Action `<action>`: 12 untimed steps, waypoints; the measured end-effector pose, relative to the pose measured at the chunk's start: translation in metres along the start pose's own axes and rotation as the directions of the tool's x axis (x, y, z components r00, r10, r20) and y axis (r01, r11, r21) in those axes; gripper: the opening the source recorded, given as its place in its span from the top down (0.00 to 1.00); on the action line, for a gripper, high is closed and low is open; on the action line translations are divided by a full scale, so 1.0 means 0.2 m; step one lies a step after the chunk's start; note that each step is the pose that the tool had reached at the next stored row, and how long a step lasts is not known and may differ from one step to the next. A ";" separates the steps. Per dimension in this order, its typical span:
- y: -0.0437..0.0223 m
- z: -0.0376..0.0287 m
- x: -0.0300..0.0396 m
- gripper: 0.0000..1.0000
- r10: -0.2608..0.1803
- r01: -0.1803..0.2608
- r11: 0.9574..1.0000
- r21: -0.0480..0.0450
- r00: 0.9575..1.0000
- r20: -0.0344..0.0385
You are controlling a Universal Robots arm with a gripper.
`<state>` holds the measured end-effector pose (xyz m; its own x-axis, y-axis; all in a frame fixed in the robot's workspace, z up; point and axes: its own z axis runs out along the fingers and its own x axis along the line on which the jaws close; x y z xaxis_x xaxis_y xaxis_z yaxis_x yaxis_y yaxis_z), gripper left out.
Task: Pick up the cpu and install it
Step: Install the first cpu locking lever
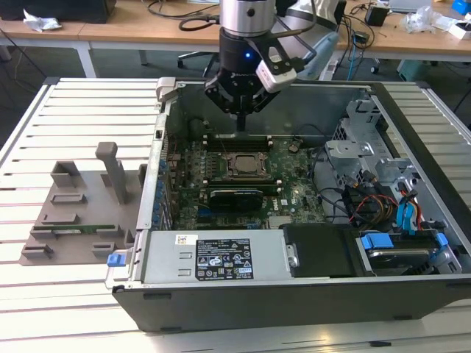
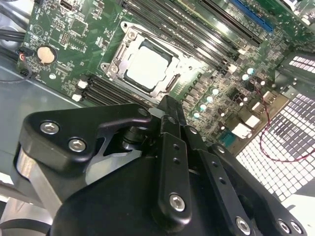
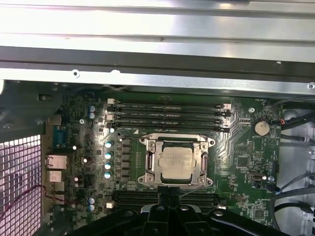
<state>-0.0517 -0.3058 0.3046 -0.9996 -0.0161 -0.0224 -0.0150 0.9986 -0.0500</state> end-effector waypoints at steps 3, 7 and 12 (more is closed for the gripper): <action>0.000 0.000 0.010 0.89 0.000 0.000 1.000 0.000 1.000 0.000; 0.000 0.001 0.024 0.89 0.000 0.000 1.000 0.000 1.000 0.000; 0.001 0.001 0.044 0.89 0.000 0.000 1.000 0.000 1.000 0.000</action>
<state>-0.0604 -0.3058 0.3042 -0.9996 -0.0162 -0.0224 -0.0150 0.9986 -0.0500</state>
